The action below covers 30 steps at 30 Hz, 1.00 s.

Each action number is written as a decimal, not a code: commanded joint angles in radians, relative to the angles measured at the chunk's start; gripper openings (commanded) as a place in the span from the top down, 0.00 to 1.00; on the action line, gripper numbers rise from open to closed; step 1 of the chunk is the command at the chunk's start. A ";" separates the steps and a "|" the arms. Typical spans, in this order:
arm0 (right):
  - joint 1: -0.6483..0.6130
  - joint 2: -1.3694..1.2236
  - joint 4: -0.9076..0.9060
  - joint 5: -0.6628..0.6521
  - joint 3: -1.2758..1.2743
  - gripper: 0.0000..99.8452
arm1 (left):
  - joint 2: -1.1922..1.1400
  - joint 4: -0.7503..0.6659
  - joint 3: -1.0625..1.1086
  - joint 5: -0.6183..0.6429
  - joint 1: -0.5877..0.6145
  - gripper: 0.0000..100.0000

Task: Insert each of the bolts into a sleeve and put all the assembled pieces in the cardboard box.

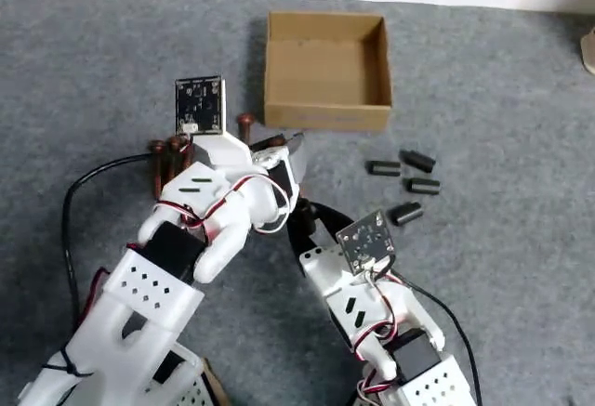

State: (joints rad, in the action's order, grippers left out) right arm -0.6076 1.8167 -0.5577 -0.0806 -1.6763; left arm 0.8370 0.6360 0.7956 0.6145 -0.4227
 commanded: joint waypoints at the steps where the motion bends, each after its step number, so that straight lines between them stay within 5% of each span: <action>1: -0.010 0.019 0.016 0.002 -0.148 0.99 | 0.030 0.002 -0.079 0.005 -0.015 0.99; 30: -0.010 0.019 0.016 0.002 -0.148 0.99 | 0.033 0.198 -0.166 0.052 -0.024 0.99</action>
State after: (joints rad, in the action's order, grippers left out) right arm -0.6091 1.8167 -0.5577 -0.0821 -1.6763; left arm 0.8385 0.7910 0.7050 0.6544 -0.4319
